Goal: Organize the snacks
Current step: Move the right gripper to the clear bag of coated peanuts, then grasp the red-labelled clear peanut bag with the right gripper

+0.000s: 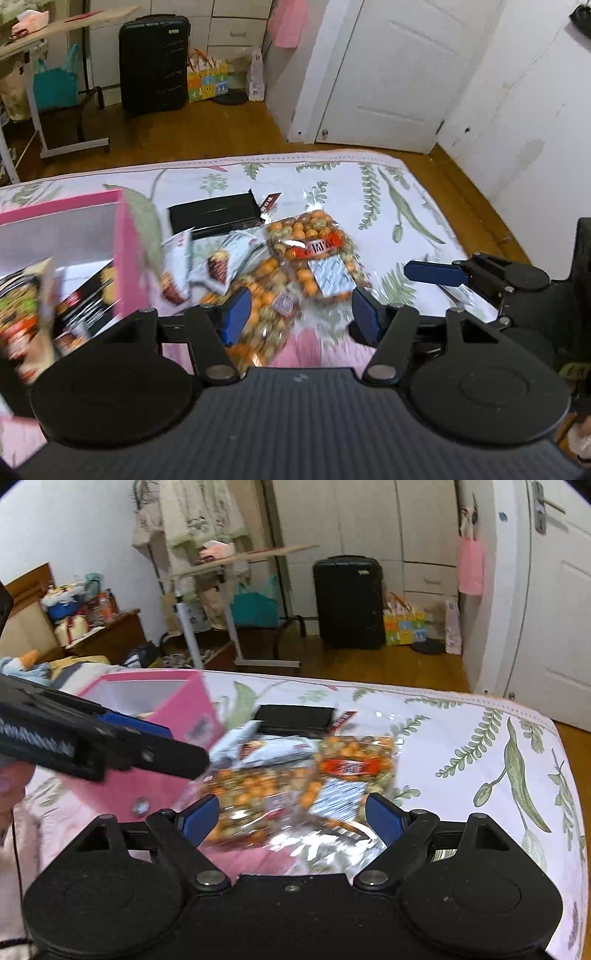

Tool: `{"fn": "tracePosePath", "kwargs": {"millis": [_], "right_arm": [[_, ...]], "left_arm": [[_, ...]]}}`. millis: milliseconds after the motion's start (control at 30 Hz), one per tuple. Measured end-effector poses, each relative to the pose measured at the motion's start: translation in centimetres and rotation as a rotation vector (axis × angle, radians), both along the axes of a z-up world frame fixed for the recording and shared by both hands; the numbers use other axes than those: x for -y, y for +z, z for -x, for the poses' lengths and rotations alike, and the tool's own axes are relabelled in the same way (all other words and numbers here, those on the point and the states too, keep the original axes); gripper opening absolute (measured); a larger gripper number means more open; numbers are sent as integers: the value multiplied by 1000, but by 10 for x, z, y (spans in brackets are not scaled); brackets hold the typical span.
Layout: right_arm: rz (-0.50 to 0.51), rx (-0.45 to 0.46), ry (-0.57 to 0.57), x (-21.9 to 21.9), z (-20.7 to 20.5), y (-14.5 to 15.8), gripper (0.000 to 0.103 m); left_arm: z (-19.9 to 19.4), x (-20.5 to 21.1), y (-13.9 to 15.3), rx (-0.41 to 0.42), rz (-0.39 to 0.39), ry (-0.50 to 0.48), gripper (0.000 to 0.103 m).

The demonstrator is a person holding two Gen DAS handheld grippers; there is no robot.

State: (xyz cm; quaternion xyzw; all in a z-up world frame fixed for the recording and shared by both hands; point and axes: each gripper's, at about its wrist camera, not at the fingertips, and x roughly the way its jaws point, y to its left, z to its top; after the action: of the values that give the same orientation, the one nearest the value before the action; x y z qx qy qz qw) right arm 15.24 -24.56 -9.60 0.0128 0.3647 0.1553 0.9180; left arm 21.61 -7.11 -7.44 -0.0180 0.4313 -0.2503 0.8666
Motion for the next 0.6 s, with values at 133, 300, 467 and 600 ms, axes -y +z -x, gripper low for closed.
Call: {"fn": "tracePosePath", "kwargs": {"millis": [133, 300, 467, 600], "right_arm": [[-21, 9, -8, 11, -30, -31, 91], [-122, -19, -102, 31, -49, -68, 92], [-215, -94, -93, 37, -64, -81, 94], [-164, -103, -21, 23, -65, -86, 97]], "left_arm": [[-34, 28, -35, -22, -3, 20, 57], [-69, 47, -75, -101, -17, 64, 57], [-85, 54, -88, -140, -22, 60, 57], [-88, 58, -91, -202, 49, 8, 49]]}}
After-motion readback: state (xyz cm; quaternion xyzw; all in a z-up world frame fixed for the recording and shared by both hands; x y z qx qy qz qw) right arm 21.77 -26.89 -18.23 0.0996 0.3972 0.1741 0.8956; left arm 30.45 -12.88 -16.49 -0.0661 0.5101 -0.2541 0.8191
